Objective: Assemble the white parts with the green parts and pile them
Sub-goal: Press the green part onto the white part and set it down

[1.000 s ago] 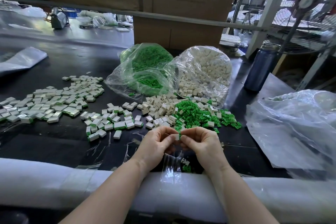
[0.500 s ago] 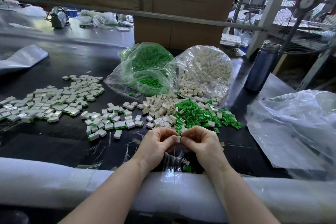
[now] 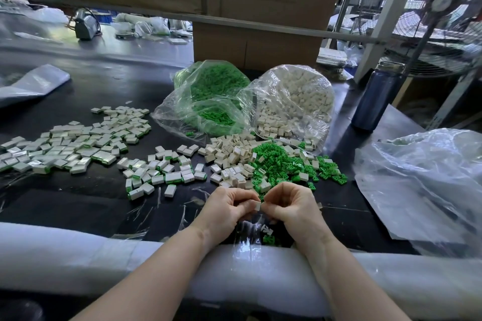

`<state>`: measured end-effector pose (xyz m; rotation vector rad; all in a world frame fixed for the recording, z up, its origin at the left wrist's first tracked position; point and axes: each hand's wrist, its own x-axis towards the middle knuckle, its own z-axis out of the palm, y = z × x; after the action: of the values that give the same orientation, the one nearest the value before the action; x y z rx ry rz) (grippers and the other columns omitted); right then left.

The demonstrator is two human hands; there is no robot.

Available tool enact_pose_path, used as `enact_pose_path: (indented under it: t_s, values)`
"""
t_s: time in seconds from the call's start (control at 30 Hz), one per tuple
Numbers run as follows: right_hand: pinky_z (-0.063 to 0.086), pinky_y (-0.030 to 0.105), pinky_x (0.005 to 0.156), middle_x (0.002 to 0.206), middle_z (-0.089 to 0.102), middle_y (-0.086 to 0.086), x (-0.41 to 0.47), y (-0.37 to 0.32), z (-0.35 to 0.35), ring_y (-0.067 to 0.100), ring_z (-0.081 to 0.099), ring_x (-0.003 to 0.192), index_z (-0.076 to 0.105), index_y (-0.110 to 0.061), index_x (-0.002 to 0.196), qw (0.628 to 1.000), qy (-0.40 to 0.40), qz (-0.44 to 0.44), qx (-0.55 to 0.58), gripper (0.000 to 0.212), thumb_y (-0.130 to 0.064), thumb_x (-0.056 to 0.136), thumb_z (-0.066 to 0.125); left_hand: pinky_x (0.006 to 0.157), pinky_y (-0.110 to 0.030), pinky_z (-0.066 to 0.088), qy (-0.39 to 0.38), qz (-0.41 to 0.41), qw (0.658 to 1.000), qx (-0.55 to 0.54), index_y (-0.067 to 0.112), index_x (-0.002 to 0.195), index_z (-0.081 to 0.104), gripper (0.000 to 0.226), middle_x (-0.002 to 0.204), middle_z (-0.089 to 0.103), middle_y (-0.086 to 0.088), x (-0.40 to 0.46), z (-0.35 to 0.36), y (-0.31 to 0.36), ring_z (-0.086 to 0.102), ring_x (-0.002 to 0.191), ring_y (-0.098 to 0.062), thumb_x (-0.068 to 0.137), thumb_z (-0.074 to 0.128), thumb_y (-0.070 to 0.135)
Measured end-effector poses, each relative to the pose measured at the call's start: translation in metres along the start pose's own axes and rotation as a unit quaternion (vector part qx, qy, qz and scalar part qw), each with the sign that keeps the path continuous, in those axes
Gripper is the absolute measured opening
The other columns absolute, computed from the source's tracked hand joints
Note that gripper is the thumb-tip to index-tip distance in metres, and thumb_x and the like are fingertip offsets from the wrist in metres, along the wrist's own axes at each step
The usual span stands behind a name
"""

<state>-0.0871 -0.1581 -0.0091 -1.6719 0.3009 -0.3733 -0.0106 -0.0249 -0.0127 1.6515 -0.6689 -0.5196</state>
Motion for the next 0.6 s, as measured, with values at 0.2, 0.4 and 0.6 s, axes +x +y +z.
enact_pose_path:
  t_s: [0.2, 0.4, 0.6]
  values:
    - [0.049, 0.022, 0.049, 0.058, 0.062, 0.001, 0.0007, 0.0009, -0.0018, 0.013, 0.057, 0.052, 0.061, -0.008, 0.067, 1.000, -0.012, -0.011, -0.019, 0.021, 0.007, 0.067, 0.076, 0.068, -0.009, 0.043, -0.014, 0.018, 0.999, 0.047, 0.017, 0.080, 0.070, 0.016, 0.068, 0.063, 0.008, -0.0010, 0.0001, 0.0004, 0.055, 0.063, 0.005, 0.086, 0.062, 0.005]
    - [0.050, 0.019, 0.048, 0.058, 0.065, 0.002, 0.0037, 0.0015, 0.0006, 0.011, 0.061, 0.051, 0.063, -0.001, 0.076, 0.999, 0.014, -0.007, 0.028, 0.011, 0.002, 0.074, 0.073, 0.067, -0.012, 0.048, 0.030, 0.041, 0.999, -0.002, 0.017, 0.091, 0.067, 0.011, 0.082, 0.067, -0.003, -0.0005, 0.0006, 0.0018, 0.063, 0.072, -0.002, 0.088, 0.061, 0.008]
    - [0.049, 0.018, 0.047, 0.057, 0.065, 0.002, 0.0048, 0.0044, 0.0012, 0.010, 0.060, 0.050, 0.064, -0.005, 0.074, 0.999, 0.023, 0.013, 0.038, 0.010, 0.003, 0.079, 0.068, 0.076, -0.024, 0.053, 0.024, 0.053, 0.998, 0.006, 0.020, 0.090, 0.060, 0.022, 0.080, 0.067, -0.006, 0.0000, 0.0016, -0.0023, 0.067, 0.078, -0.018, 0.083, 0.064, -0.001]
